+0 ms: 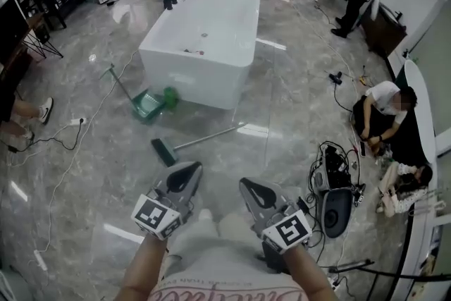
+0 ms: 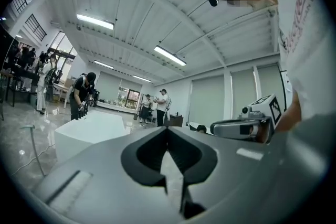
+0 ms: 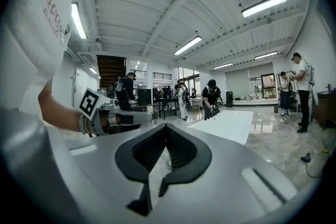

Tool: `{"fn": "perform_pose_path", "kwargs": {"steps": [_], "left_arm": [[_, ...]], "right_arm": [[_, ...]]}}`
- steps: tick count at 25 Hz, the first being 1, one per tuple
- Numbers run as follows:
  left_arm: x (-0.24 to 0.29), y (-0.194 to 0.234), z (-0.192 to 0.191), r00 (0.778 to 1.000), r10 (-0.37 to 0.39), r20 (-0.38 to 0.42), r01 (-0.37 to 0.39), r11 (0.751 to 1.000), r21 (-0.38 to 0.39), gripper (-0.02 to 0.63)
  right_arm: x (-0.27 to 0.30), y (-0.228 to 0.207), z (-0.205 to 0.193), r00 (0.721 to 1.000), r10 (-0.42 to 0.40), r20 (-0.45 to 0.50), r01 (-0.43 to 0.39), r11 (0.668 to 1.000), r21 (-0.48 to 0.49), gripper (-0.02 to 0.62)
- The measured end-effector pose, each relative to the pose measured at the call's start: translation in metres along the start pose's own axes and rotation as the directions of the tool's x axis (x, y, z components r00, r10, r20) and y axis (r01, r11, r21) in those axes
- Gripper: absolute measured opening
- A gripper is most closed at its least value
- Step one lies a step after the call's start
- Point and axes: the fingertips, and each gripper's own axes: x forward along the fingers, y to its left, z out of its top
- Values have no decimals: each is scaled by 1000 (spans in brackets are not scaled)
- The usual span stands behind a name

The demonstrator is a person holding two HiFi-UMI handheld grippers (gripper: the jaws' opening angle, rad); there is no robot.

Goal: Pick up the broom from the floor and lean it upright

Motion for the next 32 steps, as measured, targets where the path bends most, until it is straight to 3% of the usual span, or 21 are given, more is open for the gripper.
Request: {"fn": "perform_pose_path", "kwargs": {"steps": [4, 8, 17, 21, 28, 32], "left_arm": [[28, 27, -9, 999, 18, -33, -19, 999, -28, 0], [63, 55, -17, 997, 25, -78, -25, 1000, -9, 0], [157, 112, -62, 963, 68, -260, -27, 987, 159, 0], [190, 134, -120, 940, 33, -340, 23, 987, 160, 0], [233, 192, -268, 867, -30, -498, 136, 975, 178, 0], [253, 231, -381, 800, -55, -598, 210, 959, 192, 0]], "right_arm": [[27, -32, -6, 999, 15, -35, -15, 1000, 7, 2], [63, -68, -11, 997, 56, -53, -56, 998, 13, 2], [124, -166, -44, 982, 133, -131, -126, 990, 55, 2], [148, -194, -99, 978, 85, -192, -63, 991, 122, 2], [209, -237, -220, 969, 20, -245, 31, 979, 202, 2], [248, -259, -311, 958, 38, -284, 14, 984, 180, 2]]}}
